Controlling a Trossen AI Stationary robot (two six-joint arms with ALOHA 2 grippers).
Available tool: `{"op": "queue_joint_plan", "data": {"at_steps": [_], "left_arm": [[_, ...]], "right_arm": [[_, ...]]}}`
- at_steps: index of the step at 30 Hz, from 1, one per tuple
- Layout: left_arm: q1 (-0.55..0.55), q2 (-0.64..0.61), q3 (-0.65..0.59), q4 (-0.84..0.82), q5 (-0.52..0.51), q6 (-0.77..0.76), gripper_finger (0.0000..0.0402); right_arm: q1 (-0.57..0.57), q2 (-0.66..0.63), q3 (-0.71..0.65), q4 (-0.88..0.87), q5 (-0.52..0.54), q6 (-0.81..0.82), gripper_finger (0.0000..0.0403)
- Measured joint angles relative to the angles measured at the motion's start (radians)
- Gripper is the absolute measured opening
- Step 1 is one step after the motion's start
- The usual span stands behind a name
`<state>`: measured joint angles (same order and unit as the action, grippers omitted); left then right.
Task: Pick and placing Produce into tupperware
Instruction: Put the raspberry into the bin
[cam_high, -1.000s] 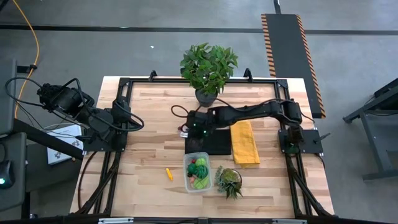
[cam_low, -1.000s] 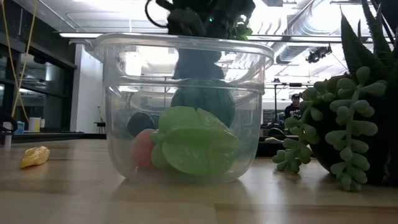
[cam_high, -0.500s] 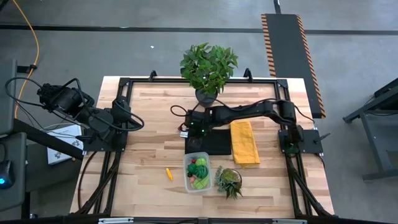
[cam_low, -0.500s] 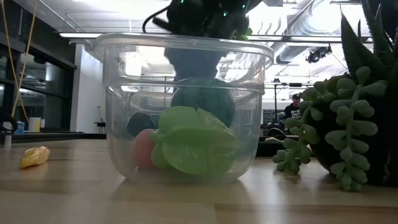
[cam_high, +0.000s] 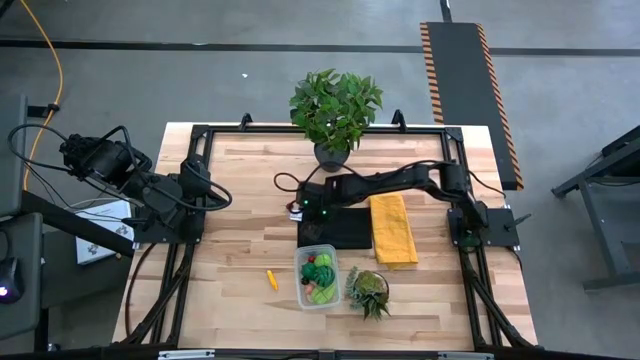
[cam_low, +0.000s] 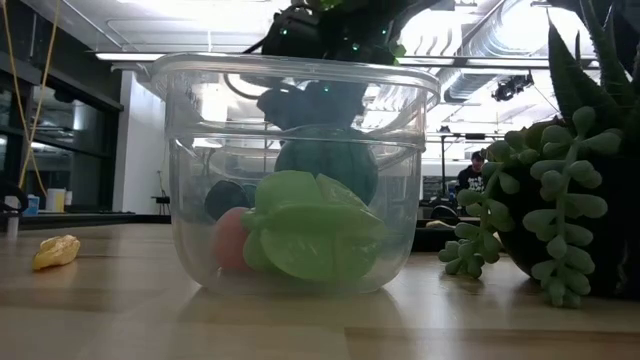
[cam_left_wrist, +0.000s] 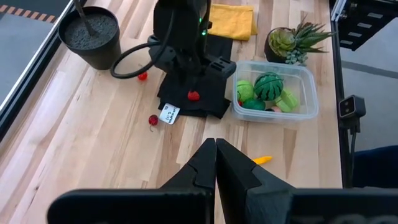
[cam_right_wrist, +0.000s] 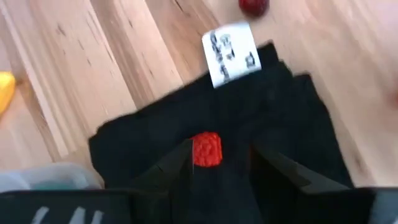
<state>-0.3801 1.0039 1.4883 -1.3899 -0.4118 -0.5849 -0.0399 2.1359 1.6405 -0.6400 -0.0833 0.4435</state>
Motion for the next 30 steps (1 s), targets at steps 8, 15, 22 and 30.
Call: {"op": "queue_joint_plan", "data": {"at_steps": [8,15,22,30], "left_arm": [[0.0,0.0,0.0,0.0,0.0,-0.021,0.0001],[0.0,0.0,0.0,-0.001,0.004,-0.025,0.0],[0.0,0.0,0.0,-0.001,0.004,-0.025,0.0],[0.0,0.0,0.0,-0.001,0.004,-0.049,0.0001]], "right_arm": [[0.0,0.031,-0.001,-0.005,-0.011,0.046,0.0139],[0.0,0.038,0.0,0.017,-0.011,0.019,0.0176],[0.017,0.038,0.0,-0.008,0.021,-0.111,0.0195],[0.037,0.038,0.0,0.014,0.048,-0.147,0.0195]]}}
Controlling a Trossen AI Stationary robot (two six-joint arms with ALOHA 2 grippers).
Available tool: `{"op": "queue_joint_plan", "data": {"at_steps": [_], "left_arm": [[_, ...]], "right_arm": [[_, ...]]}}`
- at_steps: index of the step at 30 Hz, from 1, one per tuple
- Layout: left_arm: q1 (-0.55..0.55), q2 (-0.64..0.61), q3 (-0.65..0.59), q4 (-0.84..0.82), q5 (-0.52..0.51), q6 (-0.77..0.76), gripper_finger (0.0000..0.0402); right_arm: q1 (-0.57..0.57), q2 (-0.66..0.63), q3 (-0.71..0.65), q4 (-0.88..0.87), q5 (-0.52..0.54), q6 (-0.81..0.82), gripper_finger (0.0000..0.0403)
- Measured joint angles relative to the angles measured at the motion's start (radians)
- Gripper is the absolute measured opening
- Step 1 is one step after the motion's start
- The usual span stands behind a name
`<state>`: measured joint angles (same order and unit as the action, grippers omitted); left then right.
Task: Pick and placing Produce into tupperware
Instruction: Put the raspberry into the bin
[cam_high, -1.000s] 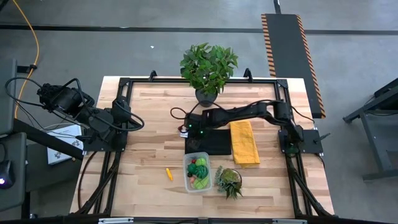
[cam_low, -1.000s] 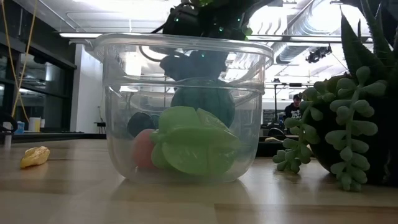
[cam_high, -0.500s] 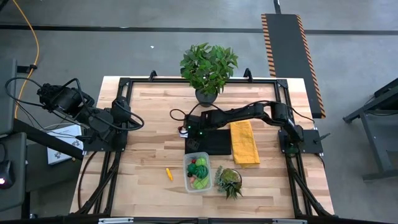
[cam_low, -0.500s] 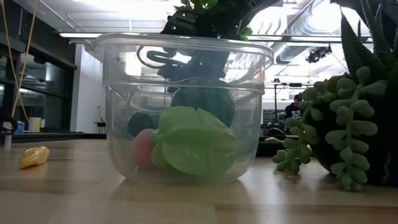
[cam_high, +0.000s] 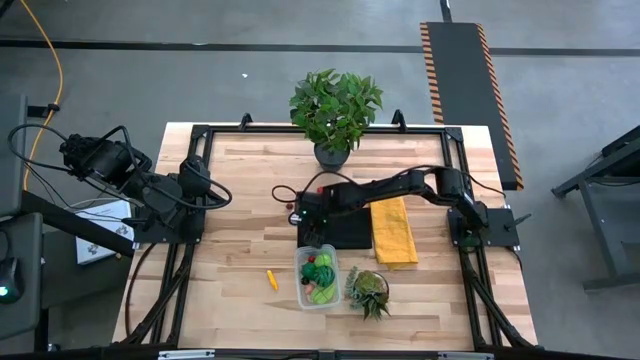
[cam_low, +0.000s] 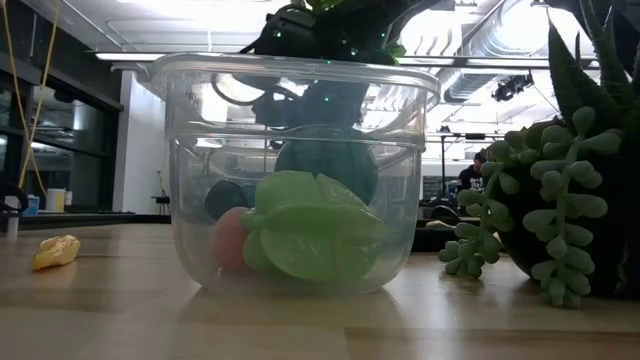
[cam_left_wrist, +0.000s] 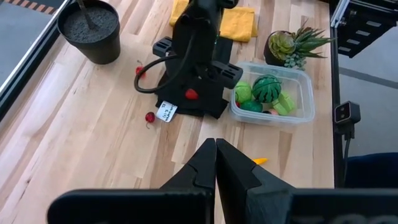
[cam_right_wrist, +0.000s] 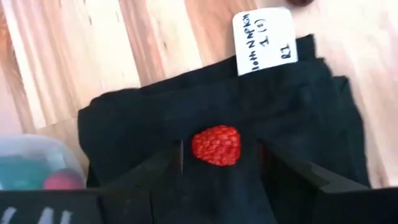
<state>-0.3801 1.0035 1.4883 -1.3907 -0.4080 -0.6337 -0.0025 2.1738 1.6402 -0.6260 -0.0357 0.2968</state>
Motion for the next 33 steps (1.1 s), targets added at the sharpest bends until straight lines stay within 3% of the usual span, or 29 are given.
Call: {"op": "queue_joint_plan", "data": {"at_steps": [26,33], "left_arm": [[0.0,0.0,0.0,0.0,-0.004,-0.026,0.0],[0.0,0.0,0.0,-0.006,-0.004,-0.026,0.0001]], "right_arm": [[-0.023,-0.005,-0.07,0.104,-0.044,-0.029,0.0194],[-0.037,-0.002,-0.072,0.064,-0.037,-0.045,0.0155]]}}
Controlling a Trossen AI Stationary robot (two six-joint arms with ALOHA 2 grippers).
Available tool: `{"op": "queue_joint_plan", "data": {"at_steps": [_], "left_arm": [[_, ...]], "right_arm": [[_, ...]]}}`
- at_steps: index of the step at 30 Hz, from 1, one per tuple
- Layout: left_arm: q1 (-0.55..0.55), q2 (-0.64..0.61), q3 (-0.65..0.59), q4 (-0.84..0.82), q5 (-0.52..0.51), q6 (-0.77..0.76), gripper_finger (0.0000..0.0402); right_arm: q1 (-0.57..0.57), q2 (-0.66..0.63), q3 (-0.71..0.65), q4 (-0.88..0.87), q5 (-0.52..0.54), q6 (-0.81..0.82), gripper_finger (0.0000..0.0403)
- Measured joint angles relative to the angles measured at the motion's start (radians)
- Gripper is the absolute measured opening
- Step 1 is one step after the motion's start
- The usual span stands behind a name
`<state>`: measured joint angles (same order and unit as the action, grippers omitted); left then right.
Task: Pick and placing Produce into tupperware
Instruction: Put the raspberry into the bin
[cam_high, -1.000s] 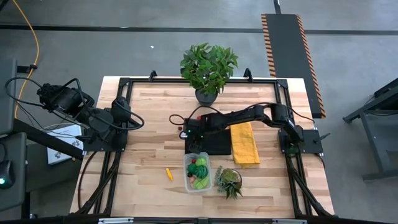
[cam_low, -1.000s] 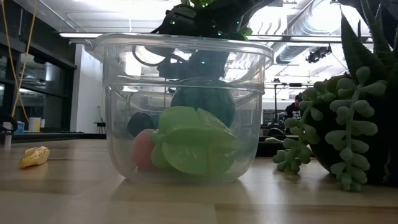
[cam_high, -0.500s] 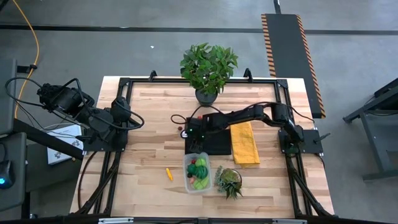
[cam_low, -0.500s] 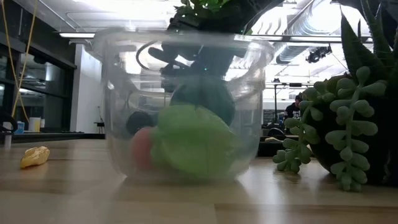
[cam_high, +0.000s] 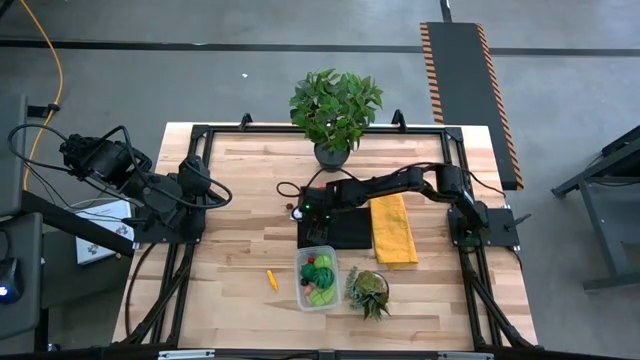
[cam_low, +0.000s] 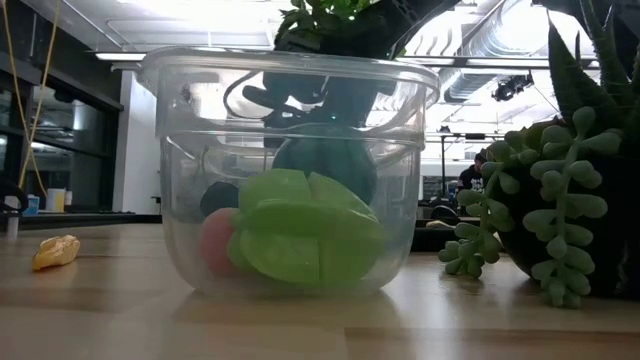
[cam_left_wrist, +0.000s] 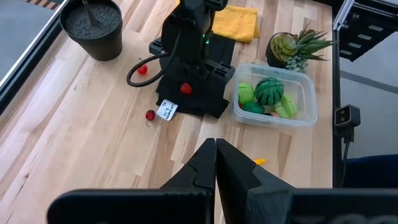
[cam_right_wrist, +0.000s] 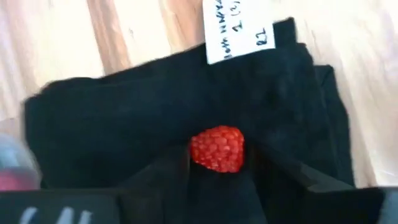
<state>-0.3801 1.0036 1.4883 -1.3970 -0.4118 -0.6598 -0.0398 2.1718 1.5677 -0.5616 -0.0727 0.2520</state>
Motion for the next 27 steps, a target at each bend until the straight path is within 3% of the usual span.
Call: {"op": "queue_joint_plan", "data": {"at_steps": [9,18,27], "left_arm": [[0.0,0.0,0.0,-0.018,0.0,0.0,0.0],[0.0,0.0,0.0,-0.018,-0.008,0.0,0.0],[0.0,0.0,0.0,-0.019,-0.019,0.006,0.0001]], "right_arm": [[0.0,0.0,0.0,0.004,-0.007,0.0,0.0102],[0.0,-0.009,0.0,0.012,-0.008,0.006,0.0097],[-0.019,-0.096,0.002,0.073,-0.01,0.02,0.0097]]}}
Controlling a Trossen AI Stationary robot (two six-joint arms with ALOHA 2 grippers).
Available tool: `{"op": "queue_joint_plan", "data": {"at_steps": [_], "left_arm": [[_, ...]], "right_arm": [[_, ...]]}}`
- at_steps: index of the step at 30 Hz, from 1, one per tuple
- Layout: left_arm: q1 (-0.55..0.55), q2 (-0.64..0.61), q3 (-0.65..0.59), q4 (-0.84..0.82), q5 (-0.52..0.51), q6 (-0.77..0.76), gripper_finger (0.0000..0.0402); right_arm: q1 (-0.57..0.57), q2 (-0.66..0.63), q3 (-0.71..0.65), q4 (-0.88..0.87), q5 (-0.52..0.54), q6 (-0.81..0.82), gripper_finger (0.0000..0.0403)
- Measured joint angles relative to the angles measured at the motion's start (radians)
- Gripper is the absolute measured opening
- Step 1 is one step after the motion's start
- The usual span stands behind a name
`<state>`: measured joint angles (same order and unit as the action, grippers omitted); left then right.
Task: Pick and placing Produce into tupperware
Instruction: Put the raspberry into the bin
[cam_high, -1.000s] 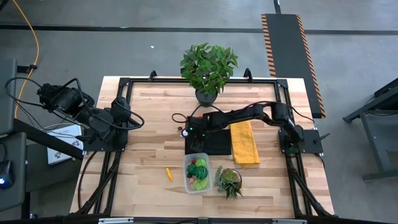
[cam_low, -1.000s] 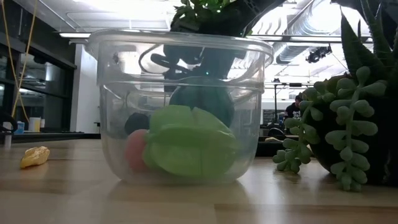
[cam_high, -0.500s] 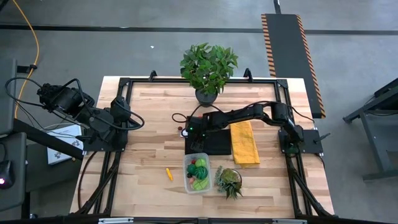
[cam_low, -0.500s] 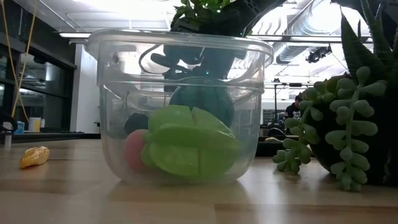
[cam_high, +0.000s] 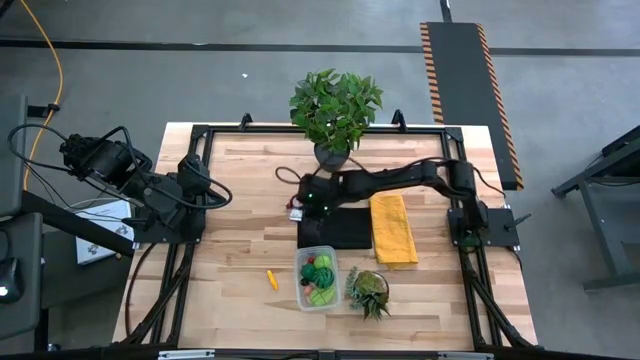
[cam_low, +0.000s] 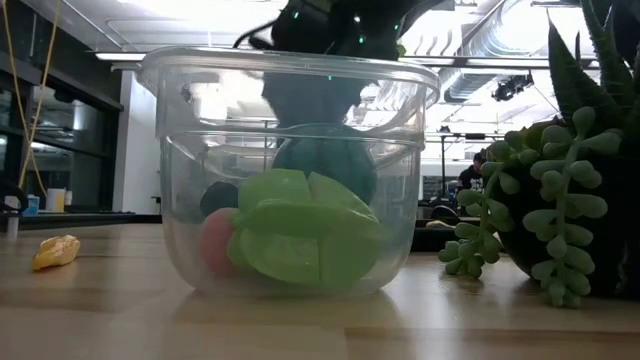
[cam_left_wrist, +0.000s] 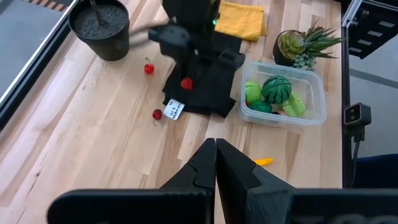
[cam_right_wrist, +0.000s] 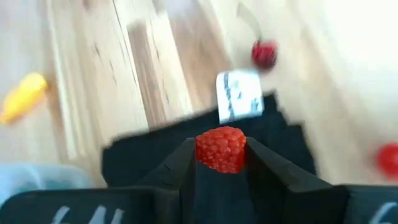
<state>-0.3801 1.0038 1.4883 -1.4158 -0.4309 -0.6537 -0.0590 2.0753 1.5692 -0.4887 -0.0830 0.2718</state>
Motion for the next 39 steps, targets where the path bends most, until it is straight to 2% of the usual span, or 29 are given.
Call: {"op": "queue_joint_plan", "data": {"at_steps": [5,10,16,25,31,35,39], "left_arm": [[0.0,0.0,0.0,0.001,0.0,0.015,0.0001],[0.0,0.0,0.0,0.001,0.0,0.018,0.0],[0.0,0.0,0.0,0.001,0.0,0.024,0.0001],[0.0,0.0,0.0,0.003,0.0,0.045,0.0],[0.0,0.0,0.0,0.008,0.0,0.045,0.0],[0.0,0.0,0.0,0.008,0.0,0.045,0.0001],[0.0,0.0,0.0,0.008,0.0,0.047,0.0001]], "right_arm": [[-0.012,-0.06,0.0,0.053,-0.045,-0.002,0.0097],[-0.015,-0.113,0.0,0.125,-0.168,-0.003,0.0097],[-0.007,-0.161,0.0,0.169,-0.365,0.01,0.0097],[0.051,-0.196,0.0,0.172,-0.545,0.108,0.0097],[0.125,-0.196,0.0,0.148,-0.527,0.143,0.0097],[0.179,-0.196,0.0,0.109,-0.426,0.149,0.0097],[0.23,-0.196,0.0,0.041,-0.268,0.14,0.0097]]}}
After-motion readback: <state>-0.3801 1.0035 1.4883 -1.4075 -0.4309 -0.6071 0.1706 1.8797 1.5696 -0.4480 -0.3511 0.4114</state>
